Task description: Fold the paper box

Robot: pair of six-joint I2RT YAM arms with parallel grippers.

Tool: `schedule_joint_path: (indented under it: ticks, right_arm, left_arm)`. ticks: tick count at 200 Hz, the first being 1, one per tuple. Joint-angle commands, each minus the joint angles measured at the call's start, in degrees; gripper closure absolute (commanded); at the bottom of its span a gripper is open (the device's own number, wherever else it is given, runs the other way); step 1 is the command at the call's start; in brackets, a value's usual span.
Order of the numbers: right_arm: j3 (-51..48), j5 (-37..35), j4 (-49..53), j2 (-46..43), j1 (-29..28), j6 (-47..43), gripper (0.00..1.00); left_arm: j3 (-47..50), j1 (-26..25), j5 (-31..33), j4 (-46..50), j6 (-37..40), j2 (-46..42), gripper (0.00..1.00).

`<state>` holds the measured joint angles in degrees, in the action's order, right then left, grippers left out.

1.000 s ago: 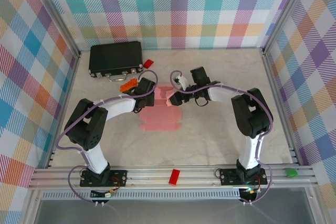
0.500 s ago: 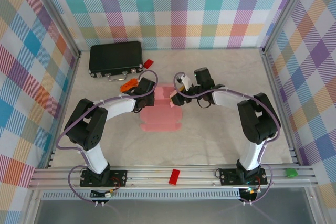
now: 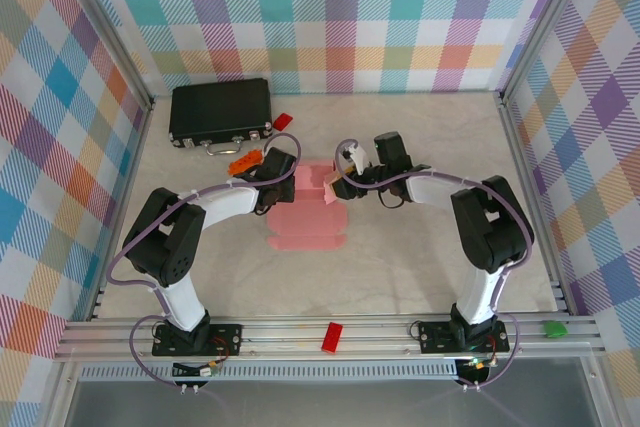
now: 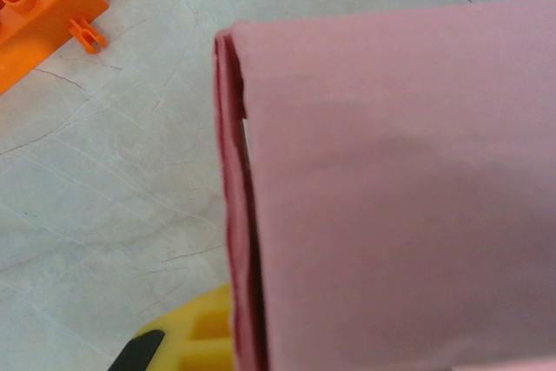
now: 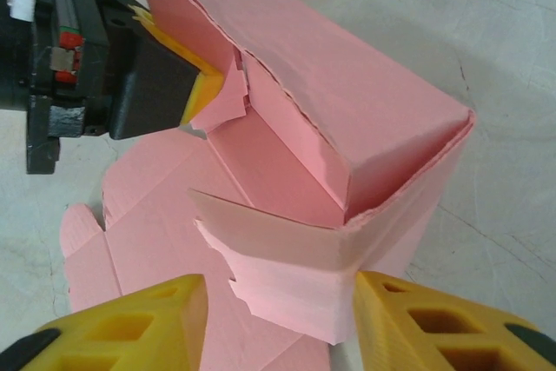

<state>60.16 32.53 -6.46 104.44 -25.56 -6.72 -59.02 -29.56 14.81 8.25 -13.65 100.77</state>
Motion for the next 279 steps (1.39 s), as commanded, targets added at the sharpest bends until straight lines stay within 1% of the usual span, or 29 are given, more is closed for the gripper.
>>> schedule_joint_path:
  ticks: [1,30,54,71,86,126,174,214,245,261,279]
  right_arm:
    - [2.01,1.14,-0.55,2.27,0.16,0.13,0.55]
    - [2.83,0.25,-0.45,2.97,0.06,0.48,0.59]
    - [3.85,-0.34,0.56,3.85,-0.14,0.39,0.59]
    - [4.84,-1.15,1.36,4.67,-0.41,0.22,0.57]
    - [5.55,-2.29,1.63,5.28,-0.7,0.22,0.52]
    - [7.63,-5.15,2.76,6.86,-1.14,0.57,0.49]
    - [9.05,-7.86,3.99,8.23,-2.35,0.44,0.5]
    - [9.1,-14.56,3.19,8.41,-4.25,0.66,0.51]
    - [9.0,-21.51,2.25,8.71,-6.37,3.07,0.6]
    - [9.01,-24.47,2.13,8.97,-7.59,2.99,0.62]
    - [9.45,-29.48,2.42,9.37,-8.9,3.51,0.66]
  left_arm:
    - [-0.83,-0.7,-0.82,0.63,0.62,1.1,1.0]
    - [-0.83,-0.76,-0.83,0.54,0.56,1.24,1.0]
    - [-0.87,-0.76,-0.92,0.54,0.56,1.22,1.0]
    - [-0.83,-0.76,-0.9,0.47,0.56,1.12,1.0]
    - [-0.78,-0.76,-0.85,0.46,0.6,1.08,1.0]
    - [-0.43,-0.79,-0.99,0.32,0.56,0.66,1.0]
    - [-0.32,-0.76,-1.25,0.34,0.56,0.53,1.0]
    - [0.0,-0.69,-1.88,0.73,-0.46,-0.46,1.0]
    - [0.38,-0.77,-2.15,0.89,-1.87,-1.03,1.0]
    - [0.49,-0.75,-2.32,0.89,-2.4,-0.85,1.0]
    - [0.49,-0.76,-2.26,1.06,-2.69,-0.75,1.0]
